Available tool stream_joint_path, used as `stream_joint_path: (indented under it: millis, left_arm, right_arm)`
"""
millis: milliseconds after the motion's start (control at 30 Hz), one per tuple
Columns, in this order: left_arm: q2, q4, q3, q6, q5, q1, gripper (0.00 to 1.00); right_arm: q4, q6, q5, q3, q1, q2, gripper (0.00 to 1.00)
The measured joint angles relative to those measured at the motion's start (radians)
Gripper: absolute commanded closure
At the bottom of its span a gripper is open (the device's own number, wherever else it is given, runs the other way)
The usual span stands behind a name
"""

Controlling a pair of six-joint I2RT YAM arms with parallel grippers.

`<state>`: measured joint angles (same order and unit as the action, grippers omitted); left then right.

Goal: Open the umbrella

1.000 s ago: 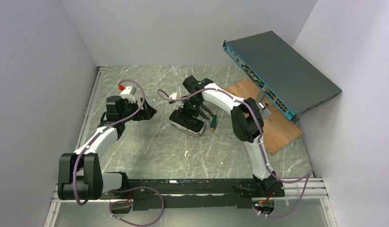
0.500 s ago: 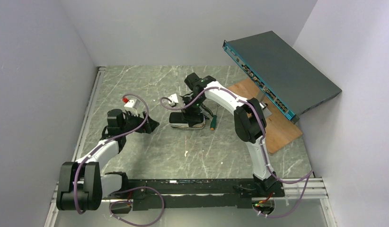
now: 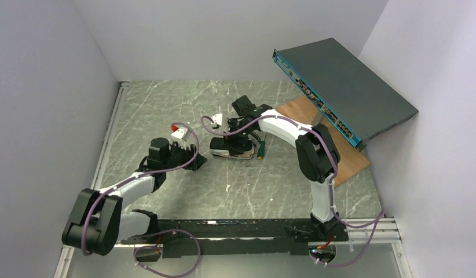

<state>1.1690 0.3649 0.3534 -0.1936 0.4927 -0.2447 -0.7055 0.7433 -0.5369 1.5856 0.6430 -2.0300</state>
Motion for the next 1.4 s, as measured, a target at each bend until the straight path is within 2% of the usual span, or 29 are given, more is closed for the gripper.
stream_joint_path:
  millis: [100,233,500,767,1067,1300,1400]
  left_arm:
    - [0.052,0.02,0.0,-0.018,-0.031,-0.025,0.36]
    - [0.097,0.05,0.0,-0.025,-0.048,-0.055,0.4]
    - [0.203,0.097,0.023,-0.045,-0.055,-0.103,0.39]
    - [0.29,0.114,0.113,-0.098,-0.077,-0.143,0.41]
    - [0.403,0.131,0.19,-0.14,-0.103,-0.154,0.64]
    - [0.419,0.12,0.214,-0.142,-0.09,-0.157,0.99]
    - [0.419,0.112,0.215,-0.142,-0.086,-0.148,1.0]
  right_arm:
    - [0.08,0.007,0.027,-0.048,-0.012,0.013,0.39]
    - [0.141,0.04,0.029,-0.111,-0.034,0.042,0.46]
    - [0.177,0.08,0.022,-0.168,-0.045,0.074,0.49]
    - [0.186,0.071,0.01,-0.172,-0.047,0.074,0.5]
    - [0.19,0.063,0.004,-0.174,-0.047,0.074,0.51]
    - [0.19,0.065,0.004,-0.174,-0.054,0.074,0.57]
    - [0.188,0.072,-0.003,-0.174,-0.061,0.074,0.62]
